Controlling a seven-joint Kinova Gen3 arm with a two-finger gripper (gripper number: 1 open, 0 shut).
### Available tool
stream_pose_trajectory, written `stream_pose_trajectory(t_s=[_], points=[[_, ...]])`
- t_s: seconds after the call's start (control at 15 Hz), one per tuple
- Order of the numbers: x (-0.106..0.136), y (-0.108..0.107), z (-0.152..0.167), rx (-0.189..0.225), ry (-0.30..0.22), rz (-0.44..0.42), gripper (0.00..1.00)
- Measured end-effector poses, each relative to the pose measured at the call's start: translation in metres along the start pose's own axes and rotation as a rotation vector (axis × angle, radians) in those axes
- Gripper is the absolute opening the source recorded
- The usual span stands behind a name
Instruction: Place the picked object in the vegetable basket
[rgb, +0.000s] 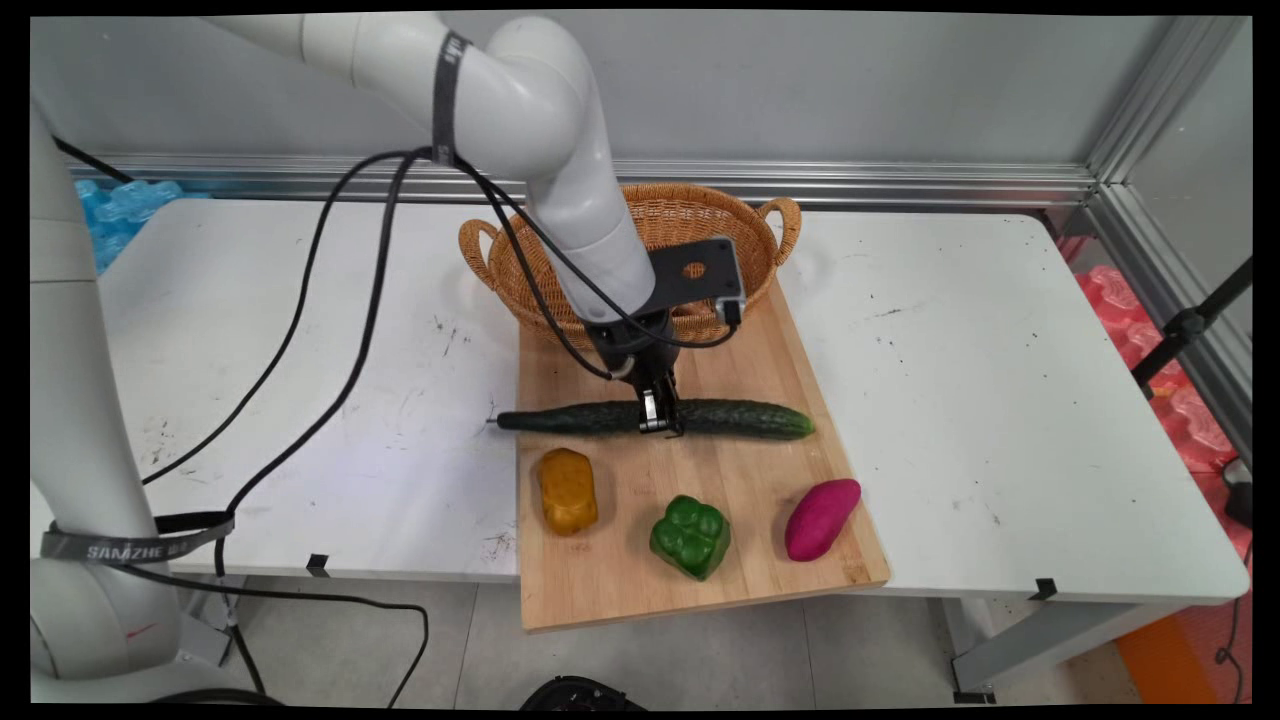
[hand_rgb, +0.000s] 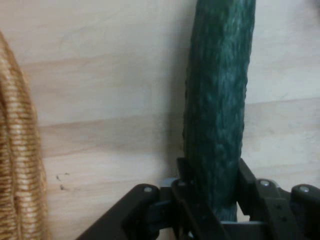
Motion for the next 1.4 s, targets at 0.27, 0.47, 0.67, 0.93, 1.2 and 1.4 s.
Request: stream_pose_trajectory(t_s=[0.27, 0.47, 0.67, 0.93, 1.2, 1.4], points=[[0.006, 0.003, -0.034, 0.005, 0.023, 0.039, 0.0], [0.01, 0.002, -0.06, 0.016, 0.031, 0.05, 0.0], [0.017, -0.005, -0.091, 0.039, 0.04, 0.047, 0.0], [0.027, -0.027, -0.131, 0.096, 0.063, 0.012, 0.0], [0.034, -0.061, -0.155, 0.172, 0.098, -0.064, 0.0], [0.036, -0.091, -0.164, 0.232, 0.127, -0.135, 0.0]])
